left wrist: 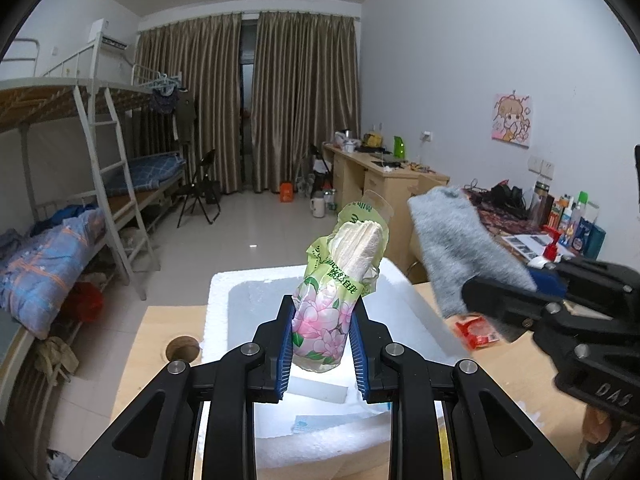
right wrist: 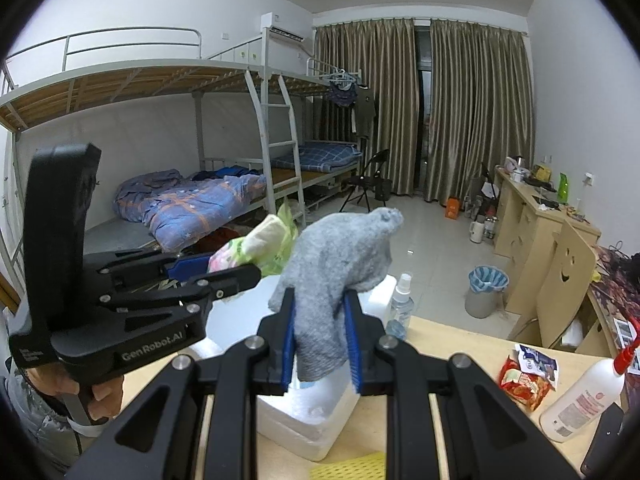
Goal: Organize soft objects
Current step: 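Open the left tool to drop the tissue pack while the right tool releases the sock into the box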
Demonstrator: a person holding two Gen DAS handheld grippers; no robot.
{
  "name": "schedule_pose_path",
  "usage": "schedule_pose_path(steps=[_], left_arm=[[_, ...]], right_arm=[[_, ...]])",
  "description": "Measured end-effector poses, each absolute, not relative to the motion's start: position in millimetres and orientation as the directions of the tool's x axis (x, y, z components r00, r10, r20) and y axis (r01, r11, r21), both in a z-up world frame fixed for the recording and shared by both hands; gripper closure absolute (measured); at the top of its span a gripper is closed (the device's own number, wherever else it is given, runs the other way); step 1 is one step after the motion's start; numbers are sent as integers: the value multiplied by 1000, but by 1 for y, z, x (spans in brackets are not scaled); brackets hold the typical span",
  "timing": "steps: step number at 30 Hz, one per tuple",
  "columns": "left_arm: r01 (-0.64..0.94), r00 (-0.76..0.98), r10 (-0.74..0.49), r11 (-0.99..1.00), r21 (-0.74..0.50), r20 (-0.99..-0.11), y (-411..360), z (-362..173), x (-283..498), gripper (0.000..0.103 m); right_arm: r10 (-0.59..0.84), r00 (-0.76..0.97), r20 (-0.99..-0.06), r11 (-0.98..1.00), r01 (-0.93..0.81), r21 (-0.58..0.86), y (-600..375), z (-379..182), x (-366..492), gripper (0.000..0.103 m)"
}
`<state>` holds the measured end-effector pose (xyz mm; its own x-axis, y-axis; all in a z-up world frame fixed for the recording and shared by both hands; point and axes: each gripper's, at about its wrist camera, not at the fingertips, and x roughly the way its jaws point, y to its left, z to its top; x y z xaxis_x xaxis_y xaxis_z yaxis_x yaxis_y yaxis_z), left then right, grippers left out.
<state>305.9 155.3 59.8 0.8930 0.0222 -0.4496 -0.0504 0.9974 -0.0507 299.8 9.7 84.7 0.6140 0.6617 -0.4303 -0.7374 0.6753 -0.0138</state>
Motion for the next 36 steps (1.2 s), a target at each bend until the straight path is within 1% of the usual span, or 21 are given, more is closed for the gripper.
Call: schedule_pose_path(steps=[2, 4, 5, 6, 8, 9, 11, 15, 19, 21, 28, 36], left_arm=[[-54, 889, 27, 997, -46, -457, 157, 58, 309, 73], [-46, 890, 17, 998, -53, -456, 159, 58, 310, 61], [-49, 890, 20, 997, -52, -455, 159, 59, 311, 47], [-51, 892, 24, 998, -47, -452, 160, 59, 311, 29], [-70, 895, 47, 997, -37, -443, 161, 60, 309, 14], [-87, 900, 66, 996, -29, -431, 162, 61, 308, 11], [-111, 911, 93, 994, -21, -403, 164, 63, 303, 9], [-158, 911, 147, 987, 4, -386, 167, 65, 296, 4], [-163, 914, 150, 987, -2, -376, 170, 66, 289, 4], [-164, 917, 153, 986, 2, -369, 171, 67, 284, 0], [-173, 930, 163, 985, 0, -330, 173, 73, 264, 0], [-181, 935, 173, 984, 3, -308, 177, 73, 252, 0]], right_arm=[[660, 616, -430, 677, -735, -13, 11, 86, 300, 77], [660, 617, -430, 678, -735, -13, 11, 86, 299, 77], [659, 618, -429, 679, -734, -14, 11, 87, 299, 77], [656, 622, -428, 683, -731, -15, 12, 87, 298, 77], [648, 634, -423, 690, -723, -28, 12, 87, 296, 77], [647, 635, -422, 691, -722, -28, 13, 87, 296, 77], [646, 636, -422, 691, -722, -29, 14, 88, 296, 77], [645, 634, -426, 690, -723, -32, 18, 86, 297, 77], [646, 628, -434, 686, -727, -31, 22, 84, 299, 77], [646, 626, -436, 686, -727, -28, 23, 84, 299, 77], [655, 610, -446, 675, -738, -19, 28, 80, 302, 77], [664, 591, -458, 663, -748, -4, 41, 75, 310, 77]])
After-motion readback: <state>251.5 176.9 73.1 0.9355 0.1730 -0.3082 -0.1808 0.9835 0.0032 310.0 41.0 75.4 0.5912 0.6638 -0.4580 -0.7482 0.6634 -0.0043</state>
